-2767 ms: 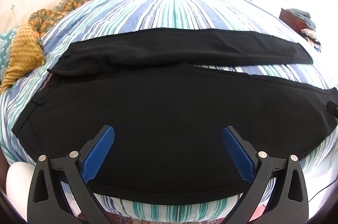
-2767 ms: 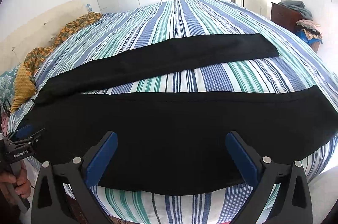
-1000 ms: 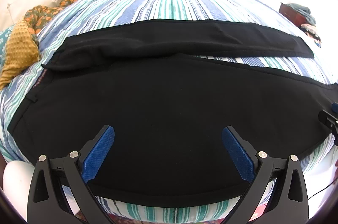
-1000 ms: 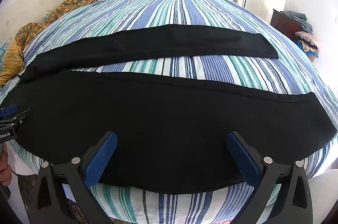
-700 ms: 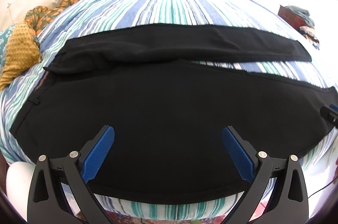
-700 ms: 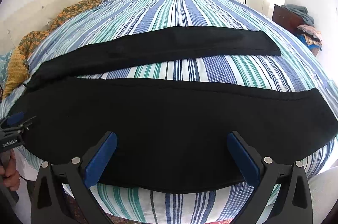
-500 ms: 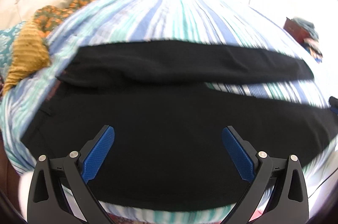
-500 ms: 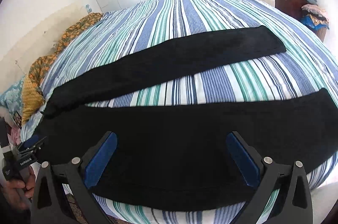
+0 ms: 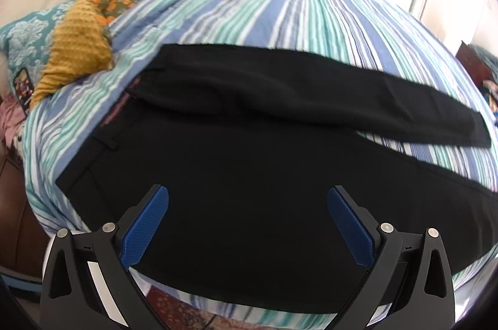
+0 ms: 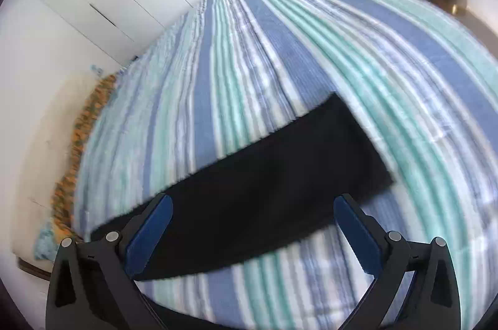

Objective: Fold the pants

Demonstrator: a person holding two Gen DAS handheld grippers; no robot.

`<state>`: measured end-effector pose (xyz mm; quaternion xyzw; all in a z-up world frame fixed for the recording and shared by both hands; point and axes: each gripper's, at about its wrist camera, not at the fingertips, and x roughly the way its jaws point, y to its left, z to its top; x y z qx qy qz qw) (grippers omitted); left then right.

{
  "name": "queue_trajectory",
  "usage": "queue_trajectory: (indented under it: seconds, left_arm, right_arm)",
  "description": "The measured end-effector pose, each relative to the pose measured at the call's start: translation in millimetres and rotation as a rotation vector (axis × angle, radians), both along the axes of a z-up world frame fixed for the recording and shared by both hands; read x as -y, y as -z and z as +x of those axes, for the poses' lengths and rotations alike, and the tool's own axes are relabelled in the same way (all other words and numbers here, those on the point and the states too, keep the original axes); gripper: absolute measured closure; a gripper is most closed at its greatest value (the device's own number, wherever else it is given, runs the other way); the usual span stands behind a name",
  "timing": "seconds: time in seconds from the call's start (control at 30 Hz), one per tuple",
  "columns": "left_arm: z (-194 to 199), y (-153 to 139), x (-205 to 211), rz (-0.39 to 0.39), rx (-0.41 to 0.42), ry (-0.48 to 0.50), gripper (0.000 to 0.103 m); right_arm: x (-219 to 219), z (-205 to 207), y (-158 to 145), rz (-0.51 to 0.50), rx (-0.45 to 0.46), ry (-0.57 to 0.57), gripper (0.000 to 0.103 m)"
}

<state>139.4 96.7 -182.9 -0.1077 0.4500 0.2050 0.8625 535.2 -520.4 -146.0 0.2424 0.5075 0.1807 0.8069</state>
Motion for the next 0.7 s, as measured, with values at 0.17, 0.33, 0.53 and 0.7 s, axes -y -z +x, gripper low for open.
queue_trajectory:
  seconds: [0.17,0.33,0.53,0.7]
  left_arm:
    - [13,4,24,-0.017,-0.018,0.063,0.001]
    - [16,10,33,0.004,-0.027,0.088,0.001]
    - [27,22,32,-0.041,-0.068,0.054,0.001]
    - [25,6,36,-0.009,-0.043,0.048,0.001]
  right_arm:
    - [-58,27,56,0.033,-0.148,-0.116,0.001]
    - [7,36,73,-0.358,-0.127,-0.004,0.012]
    - [33,65,26,-0.444,-0.052,-0.033,0.011]
    - [3,109,33,-0.494,-0.077,-0.073,0.020]
